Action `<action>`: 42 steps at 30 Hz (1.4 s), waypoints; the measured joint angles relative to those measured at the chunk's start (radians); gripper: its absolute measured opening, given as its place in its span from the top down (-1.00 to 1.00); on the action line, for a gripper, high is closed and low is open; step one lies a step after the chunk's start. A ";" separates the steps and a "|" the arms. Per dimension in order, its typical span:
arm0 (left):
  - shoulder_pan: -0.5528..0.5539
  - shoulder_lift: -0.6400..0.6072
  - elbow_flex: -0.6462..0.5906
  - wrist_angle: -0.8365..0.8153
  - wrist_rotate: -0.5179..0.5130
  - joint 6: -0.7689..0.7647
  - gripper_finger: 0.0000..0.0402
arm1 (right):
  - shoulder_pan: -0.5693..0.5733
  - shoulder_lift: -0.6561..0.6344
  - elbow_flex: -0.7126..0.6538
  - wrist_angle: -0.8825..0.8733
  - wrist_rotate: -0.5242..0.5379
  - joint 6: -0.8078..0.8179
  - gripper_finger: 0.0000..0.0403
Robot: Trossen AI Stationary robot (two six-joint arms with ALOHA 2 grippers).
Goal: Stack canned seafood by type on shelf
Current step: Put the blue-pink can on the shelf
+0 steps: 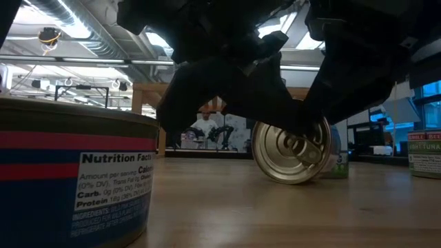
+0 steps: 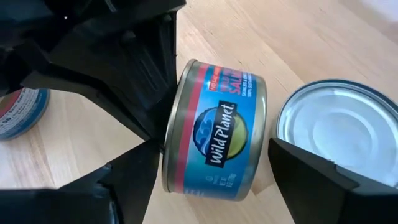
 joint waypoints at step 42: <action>-0.089 -0.479 0.000 -0.185 -0.300 -0.160 0.98 | -0.302 -0.548 -0.002 -0.051 -0.179 -0.138 0.02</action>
